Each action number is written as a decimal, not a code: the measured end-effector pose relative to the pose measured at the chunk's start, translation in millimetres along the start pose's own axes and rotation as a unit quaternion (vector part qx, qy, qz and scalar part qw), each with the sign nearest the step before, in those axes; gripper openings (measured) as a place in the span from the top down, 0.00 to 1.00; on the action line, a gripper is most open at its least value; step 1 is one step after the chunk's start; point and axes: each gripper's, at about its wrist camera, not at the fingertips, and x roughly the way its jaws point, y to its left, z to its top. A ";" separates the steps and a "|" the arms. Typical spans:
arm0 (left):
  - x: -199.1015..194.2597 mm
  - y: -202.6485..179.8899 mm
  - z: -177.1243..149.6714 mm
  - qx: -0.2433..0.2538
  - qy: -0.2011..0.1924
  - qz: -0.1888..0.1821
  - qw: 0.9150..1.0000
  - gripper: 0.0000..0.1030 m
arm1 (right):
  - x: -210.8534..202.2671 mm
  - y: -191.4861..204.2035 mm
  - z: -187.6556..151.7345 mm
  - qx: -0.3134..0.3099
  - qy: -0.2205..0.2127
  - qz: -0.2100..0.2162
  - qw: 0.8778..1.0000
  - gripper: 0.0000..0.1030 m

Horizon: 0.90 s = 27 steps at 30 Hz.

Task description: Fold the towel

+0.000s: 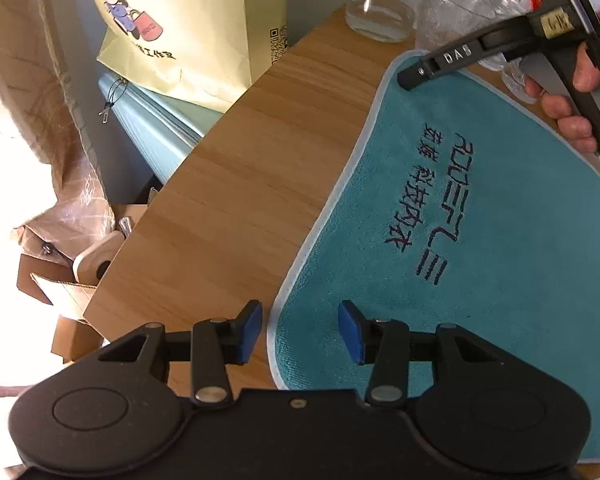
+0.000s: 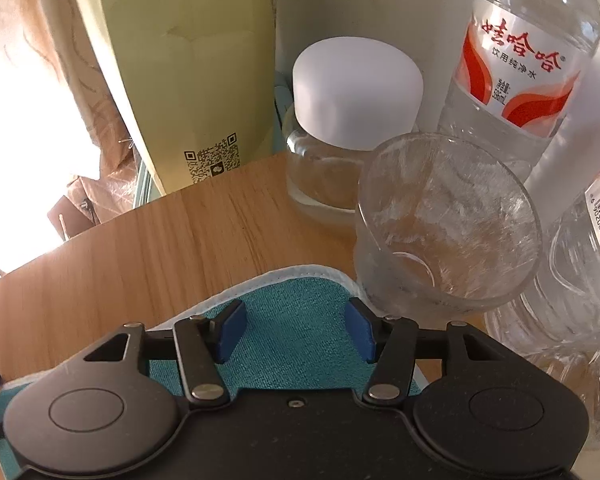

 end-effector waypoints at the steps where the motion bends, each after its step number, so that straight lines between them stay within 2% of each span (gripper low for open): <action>1: 1.4 -0.7 0.3 0.002 0.000 0.001 1.000 0.57 | 1.1 2.1 -0.9 -0.005 0.001 -0.004 1.000 0.41; 4: 0.9 -5.5 -1.0 0.011 -0.004 -0.019 1.000 0.59 | 4.2 1.8 3.0 -0.001 0.009 -0.004 1.000 0.43; 6: 0.9 -7.4 -1.6 0.014 -0.007 -0.018 1.000 0.69 | 5.9 1.4 5.1 -0.001 0.015 -0.004 1.000 0.47; 8: 1.0 -6.2 -1.2 0.003 -0.005 -0.035 0.999 0.81 | 6.1 2.1 6.6 -0.002 0.020 -0.004 1.000 0.57; 9: 1.8 -4.2 -0.5 -0.009 -0.001 -0.048 0.999 0.85 | 3.8 0.7 6.6 -0.004 0.022 -0.002 1.000 0.66; 13: 3.1 -4.9 -1.7 -0.005 -0.001 -0.046 0.999 0.92 | 0.7 -1.6 8.3 -0.007 0.035 0.008 0.999 0.91; 14: 2.9 -4.5 -2.1 -0.007 -0.001 -0.048 0.999 0.93 | 1.8 -2.0 8.3 -0.004 0.036 0.008 0.999 0.93; 16: -1.6 -2.6 -3.8 -0.015 -0.012 -0.060 0.998 0.93 | 1.0 -5.3 6.5 0.010 0.035 0.009 0.999 0.95; 19: -11.5 -5.4 -3.1 -0.001 -0.030 -0.061 0.998 0.93 | -7.6 -10.7 0.0 0.033 0.015 0.022 0.999 0.95; 27: -35.0 -22.1 -6.9 0.012 -0.060 -0.071 0.996 0.94 | -59.8 -22.0 -21.4 0.061 -0.049 0.027 0.997 0.95</action>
